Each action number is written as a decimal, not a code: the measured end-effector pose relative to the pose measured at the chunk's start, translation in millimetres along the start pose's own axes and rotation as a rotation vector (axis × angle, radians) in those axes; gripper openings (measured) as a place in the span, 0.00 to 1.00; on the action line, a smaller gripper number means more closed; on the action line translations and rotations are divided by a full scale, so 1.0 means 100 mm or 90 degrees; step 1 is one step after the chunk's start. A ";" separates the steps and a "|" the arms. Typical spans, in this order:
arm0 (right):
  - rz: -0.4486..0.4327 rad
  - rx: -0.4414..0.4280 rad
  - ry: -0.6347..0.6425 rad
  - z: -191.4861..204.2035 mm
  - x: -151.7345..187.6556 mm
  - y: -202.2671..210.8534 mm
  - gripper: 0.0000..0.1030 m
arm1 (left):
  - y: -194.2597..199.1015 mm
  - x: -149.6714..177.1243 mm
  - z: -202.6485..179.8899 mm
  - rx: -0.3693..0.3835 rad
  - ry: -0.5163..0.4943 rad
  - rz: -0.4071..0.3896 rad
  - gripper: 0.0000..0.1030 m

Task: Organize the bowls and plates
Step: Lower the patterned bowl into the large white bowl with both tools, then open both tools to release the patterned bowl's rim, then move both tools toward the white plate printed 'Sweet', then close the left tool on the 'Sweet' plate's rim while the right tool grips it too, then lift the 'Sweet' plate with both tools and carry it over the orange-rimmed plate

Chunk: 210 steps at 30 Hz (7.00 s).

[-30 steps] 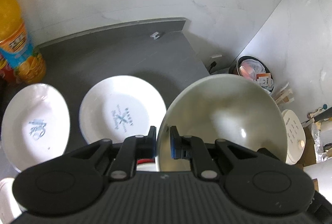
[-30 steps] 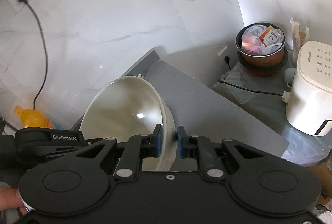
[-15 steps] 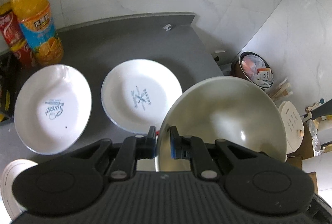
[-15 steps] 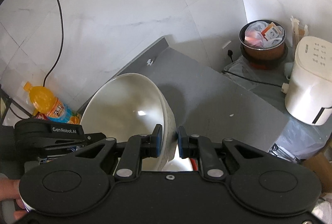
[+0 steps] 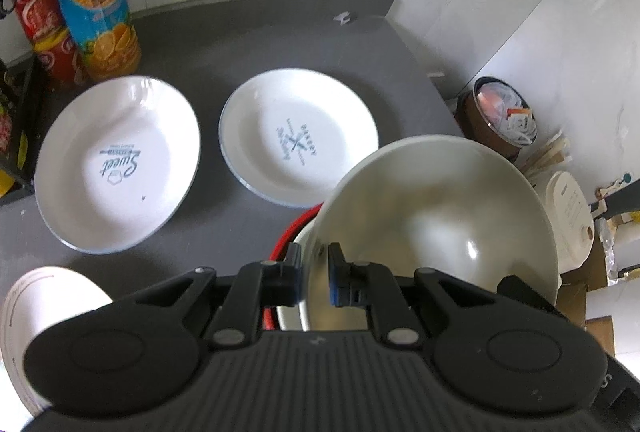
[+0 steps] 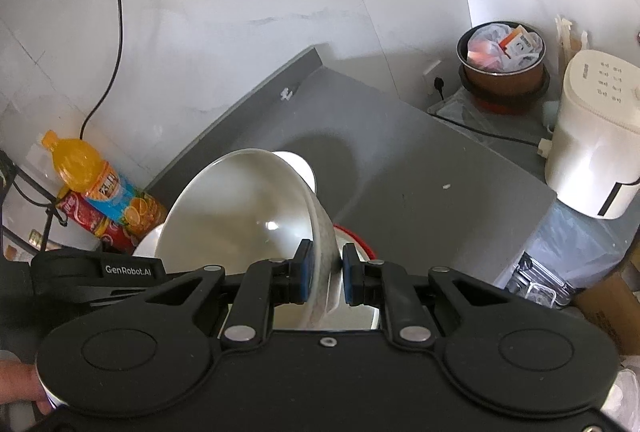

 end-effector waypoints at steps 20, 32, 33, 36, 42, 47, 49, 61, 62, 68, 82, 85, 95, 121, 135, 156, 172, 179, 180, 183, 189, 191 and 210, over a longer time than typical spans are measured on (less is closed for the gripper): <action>0.035 0.041 0.038 -0.03 0.18 -0.29 0.14 | -0.34 0.21 0.08 -0.052 -0.020 0.034 0.11; 0.062 0.026 0.049 -0.13 0.18 -0.40 0.14 | -0.36 0.18 0.06 -0.058 -0.027 0.022 0.12; 0.064 0.021 0.047 -0.14 0.18 -0.39 0.14 | -0.36 0.18 0.06 -0.056 -0.026 0.023 0.12; 0.073 0.003 0.032 -0.20 0.18 -0.37 0.15 | -0.35 0.16 0.12 -0.063 -0.015 0.027 0.14; 0.076 -0.037 0.012 -0.31 0.16 -0.31 0.06 | -0.32 0.12 0.19 -0.036 0.005 0.043 0.15; 0.092 -0.041 0.035 -0.29 0.14 -0.34 0.06 | -0.30 0.12 0.19 -0.036 0.006 0.046 0.18; 0.108 -0.047 0.026 -0.30 0.12 -0.37 0.06 | -0.29 0.11 0.20 -0.041 0.008 0.047 0.19; 0.106 -0.111 0.074 -0.17 -0.18 -0.22 0.52 | -0.09 -0.01 0.12 -0.045 0.032 0.005 0.30; 0.100 -0.113 0.088 -0.14 -0.20 -0.21 0.54 | -0.03 -0.04 0.12 -0.048 0.033 -0.016 0.35; 0.072 -0.123 0.122 -0.01 -0.34 -0.22 0.63 | 0.27 -0.17 0.20 -0.102 0.027 -0.087 0.66; -0.037 -0.170 0.154 0.39 -0.65 -0.05 1.00 | 0.55 -0.27 0.64 -0.172 0.089 -0.096 0.76; -0.042 -0.180 0.164 0.51 -0.64 -0.06 1.00 | 0.60 -0.30 0.73 -0.176 0.089 -0.107 0.79; -0.031 -0.174 0.175 1.01 -0.52 -0.23 1.00 | 0.69 -0.41 1.12 -0.160 0.073 -0.110 0.81; 0.122 -0.140 0.098 1.64 -0.08 -1.12 0.71 | 0.33 -0.24 2.06 -0.124 0.099 -0.093 0.78; 0.224 -0.086 0.113 1.77 0.13 -1.66 0.47 | -0.07 -0.17 2.54 -0.108 0.169 -0.061 0.65; 0.288 0.000 0.176 1.95 0.23 -2.30 0.33 | -0.58 -0.15 2.96 -0.089 0.273 -0.021 0.30; 0.308 -0.009 0.164 1.90 0.37 -2.49 0.15 | -0.81 -0.12 2.93 -0.055 0.303 -0.028 0.17; 0.265 -0.039 0.178 1.89 0.29 -2.28 0.09 | -0.74 -0.13 2.96 -0.049 0.318 -0.031 0.12; 0.258 -0.044 0.178 1.91 0.27 -2.26 0.08 | -0.71 -0.15 2.96 -0.048 0.320 -0.033 0.12; 0.243 -0.061 0.181 1.93 0.24 -2.17 0.06 | -0.64 -0.15 2.97 -0.048 0.319 -0.041 0.11; 0.227 -0.077 0.184 1.93 0.27 -2.03 0.06 | -0.55 -0.14 3.00 -0.050 0.327 -0.045 0.09; 0.226 -0.086 0.166 1.90 0.28 -1.99 0.06 | -0.56 -0.11 2.98 -0.046 0.334 -0.043 0.07; 0.190 -0.129 0.140 1.73 0.38 -1.53 0.07 | -0.11 0.18 2.91 -0.016 0.364 -0.068 0.05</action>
Point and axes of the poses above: each gripper's, at about its wrist camera, not at the fingertips, and y roughly against the way its jaws point, z to its left, x to its underside, the point moved 6 cm from there along -y, roughly the way its jaws point
